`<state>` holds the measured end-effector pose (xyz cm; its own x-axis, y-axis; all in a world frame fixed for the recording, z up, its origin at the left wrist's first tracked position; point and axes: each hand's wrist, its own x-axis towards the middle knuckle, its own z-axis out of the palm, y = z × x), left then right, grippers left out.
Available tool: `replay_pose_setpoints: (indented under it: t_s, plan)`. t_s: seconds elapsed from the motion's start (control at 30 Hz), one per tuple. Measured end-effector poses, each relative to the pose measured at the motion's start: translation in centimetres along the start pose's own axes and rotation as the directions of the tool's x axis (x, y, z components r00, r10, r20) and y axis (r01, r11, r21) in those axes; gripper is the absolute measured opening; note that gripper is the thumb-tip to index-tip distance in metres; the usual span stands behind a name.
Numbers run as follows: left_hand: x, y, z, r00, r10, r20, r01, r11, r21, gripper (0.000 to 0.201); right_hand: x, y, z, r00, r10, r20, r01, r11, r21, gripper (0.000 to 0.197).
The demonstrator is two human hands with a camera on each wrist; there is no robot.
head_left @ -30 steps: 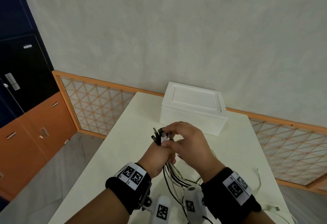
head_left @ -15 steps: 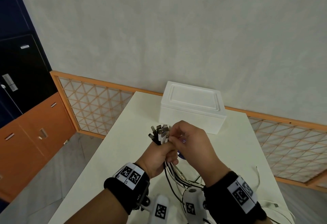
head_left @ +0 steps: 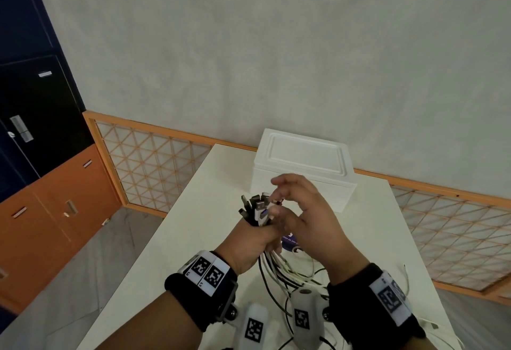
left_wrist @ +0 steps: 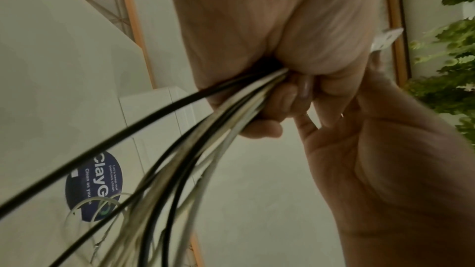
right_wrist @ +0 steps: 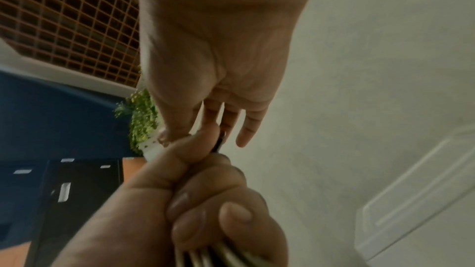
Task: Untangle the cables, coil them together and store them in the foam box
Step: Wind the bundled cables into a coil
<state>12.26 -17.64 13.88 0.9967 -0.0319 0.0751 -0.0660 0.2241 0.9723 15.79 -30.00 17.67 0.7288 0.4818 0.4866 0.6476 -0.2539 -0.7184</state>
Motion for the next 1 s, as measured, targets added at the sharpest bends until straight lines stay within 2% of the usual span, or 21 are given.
replay_pose_setpoints:
  t_s: [0.07, 0.13, 0.23, 0.3, 0.37, 0.47, 0.5, 0.57, 0.6, 0.63, 0.7, 0.83, 0.93, 1.0]
  plan:
    - [-0.1, 0.0, 0.1, 0.999, -0.025, 0.025, 0.024, 0.998, 0.057, 0.021, 0.0, -0.6, 0.2, 0.996, -0.008, 0.084, 0.008, 1.0, 0.009, 0.026]
    - [-0.2, 0.3, 0.3, 0.999, -0.031, 0.044, 0.026, 0.993, 0.115, 0.026, -0.1, -0.8, 0.8, 0.992, -0.016, 0.122, 0.024, 0.998, -0.062, 0.042]
    - [-0.4, 0.9, 0.4, 0.999, -0.018, 0.031, 0.01, 0.968, 0.252, 0.014, -0.6, -0.6, 1.7, 0.987, -0.126, 0.103, 0.143, 0.972, -0.186, 0.045]
    - [-0.6, 1.1, 0.2, 1.0, 0.004, 0.031, -0.013, 0.949, 0.314, 0.011, -0.9, -0.6, 2.4, 0.984, -0.162, 0.069, 0.174, 0.961, -0.214, 0.051]
    - [-0.8, 0.7, -0.2, 1.0, -0.003, -0.011, 0.006, 0.959, 0.285, 0.009, -0.9, -1.0, 2.6, 0.976, -0.207, 0.06, 0.216, 0.941, -0.259, 0.053]
    - [-0.8, 0.2, -0.7, 0.997, -0.072, -0.04, 0.077, 0.985, 0.155, 0.028, -0.6, -0.6, 2.0, 0.955, -0.274, 0.114, 0.294, 0.925, -0.239, 0.05]
    - [-0.7, 0.3, -0.7, 0.998, -0.048, -0.04, 0.053, 0.989, 0.141, 0.029, -0.7, 0.0, 1.8, 0.961, -0.243, 0.133, 0.264, 0.949, -0.175, 0.056]
    - [-0.2, 0.6, -0.9, 0.995, 0.014, -0.1, -0.004, 0.994, 0.105, 0.009, -1.3, 0.6, 1.8, 0.988, -0.037, 0.151, 0.035, 0.999, 0.017, 0.086]
    - [0.1, 0.8, -0.8, 0.989, 0.013, -0.146, -0.001, 0.997, 0.082, 0.003, -1.6, 0.6, 2.1, 0.981, 0.082, 0.175, -0.104, 0.987, 0.122, 0.095]
    - [0.3, 0.8, -0.9, 0.981, 0.005, -0.192, 0.007, 0.998, 0.061, 0.011, -1.9, 0.5, 2.5, 0.963, 0.157, 0.22, -0.209, 0.949, 0.236, 0.098]
    - [0.7, 0.4, -1.0, 0.963, -0.025, -0.268, 0.029, 1.0, 0.01, 0.015, -2.3, 0.4, 3.5, 0.934, 0.234, 0.269, -0.318, 0.887, 0.334, 0.098]
    - [0.6, -0.1, -1.3, 0.956, 0.001, -0.292, -0.003, 1.0, -0.006, 0.016, -2.3, 0.8, 4.7, 0.92, 0.322, 0.222, -0.364, 0.914, 0.181, 0.086]
    - [0.7, -0.6, -1.8, 0.957, 0.061, -0.284, -0.049, 0.998, 0.05, 0.016, -2.2, 1.1, 4.9, 0.935, 0.306, 0.181, -0.328, 0.939, 0.102, 0.052]
    - [0.5, -0.9, -1.8, 0.961, 0.041, -0.272, -0.04, 0.999, 0.008, 0.017, -2.1, 0.8, 5.2, 0.933, 0.316, 0.172, -0.336, 0.936, 0.102, 0.046]
